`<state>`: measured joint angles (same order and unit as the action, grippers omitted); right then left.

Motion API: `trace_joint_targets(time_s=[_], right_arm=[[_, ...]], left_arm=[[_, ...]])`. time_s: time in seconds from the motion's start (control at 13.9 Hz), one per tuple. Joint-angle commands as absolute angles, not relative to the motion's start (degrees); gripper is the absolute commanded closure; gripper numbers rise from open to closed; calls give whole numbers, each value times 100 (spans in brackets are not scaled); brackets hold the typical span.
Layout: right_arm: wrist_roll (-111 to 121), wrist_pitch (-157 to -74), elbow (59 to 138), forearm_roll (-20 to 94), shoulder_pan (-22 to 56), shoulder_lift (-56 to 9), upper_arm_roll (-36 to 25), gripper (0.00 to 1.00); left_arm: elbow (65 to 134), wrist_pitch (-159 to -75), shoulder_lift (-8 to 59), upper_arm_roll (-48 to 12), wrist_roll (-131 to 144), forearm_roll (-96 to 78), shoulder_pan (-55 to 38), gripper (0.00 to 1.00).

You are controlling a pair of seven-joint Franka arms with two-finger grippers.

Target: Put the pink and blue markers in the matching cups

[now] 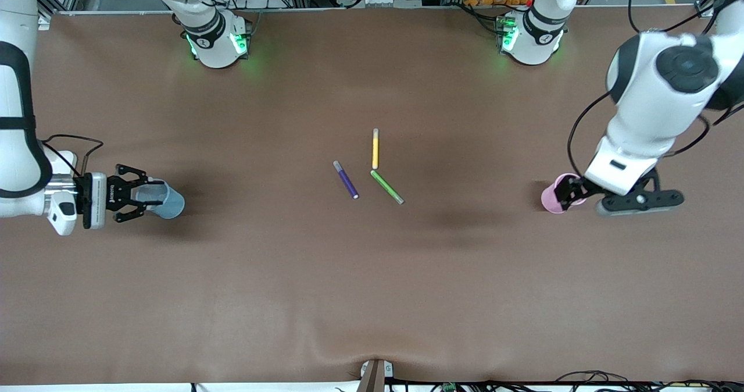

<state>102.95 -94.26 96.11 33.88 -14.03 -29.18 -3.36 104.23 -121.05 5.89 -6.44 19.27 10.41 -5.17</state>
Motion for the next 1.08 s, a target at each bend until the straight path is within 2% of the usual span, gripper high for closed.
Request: trace_joint_targets(time_s=[0.0,0.43,0.65,1.01], right_arm=[[10283,-9220,9572,3454,-1521,-2559,-290,0],[8651,-9290,8825,2690,-1450,-2443,-369,0],[8044,-9448,8815,2111,-1424,-2321,-352,0],[7053,-9413,8815,1742,-1249,-2040,-360,0]], left_arm=[[10126,-11052,133,-712,1452,530,-265,0],[9458,-9443,-298,-703,791,-113,-9,0],[9334,-8738,-649,-650,563,-299,0,0],[9264,-8534,-818,-502,73,-316,35,0]])
